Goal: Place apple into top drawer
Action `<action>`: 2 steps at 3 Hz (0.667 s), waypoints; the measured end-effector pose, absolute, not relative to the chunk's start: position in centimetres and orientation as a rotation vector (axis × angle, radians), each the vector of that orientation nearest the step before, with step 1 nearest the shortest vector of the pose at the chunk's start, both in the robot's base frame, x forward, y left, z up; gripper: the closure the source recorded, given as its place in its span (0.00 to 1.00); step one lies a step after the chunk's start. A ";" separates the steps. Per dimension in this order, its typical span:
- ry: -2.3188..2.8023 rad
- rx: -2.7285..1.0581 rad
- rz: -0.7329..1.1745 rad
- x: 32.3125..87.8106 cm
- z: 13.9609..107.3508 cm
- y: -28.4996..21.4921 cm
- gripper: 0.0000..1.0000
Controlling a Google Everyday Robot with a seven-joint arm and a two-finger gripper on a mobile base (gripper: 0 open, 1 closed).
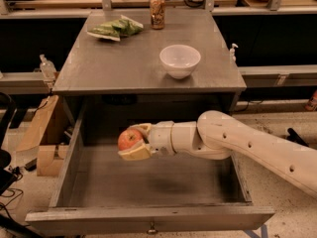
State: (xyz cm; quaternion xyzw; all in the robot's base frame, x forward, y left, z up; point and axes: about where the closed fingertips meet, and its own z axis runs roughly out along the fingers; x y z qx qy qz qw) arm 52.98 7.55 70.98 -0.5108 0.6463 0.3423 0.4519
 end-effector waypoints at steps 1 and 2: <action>1.635 -1.222 0.860 52.6 68.2 6.8 1.00; 1.694 -1.206 0.872 52.3 66.0 6.4 1.00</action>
Offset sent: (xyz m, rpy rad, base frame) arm -0.0094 -0.0210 -0.0772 -0.0376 0.1497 -0.0791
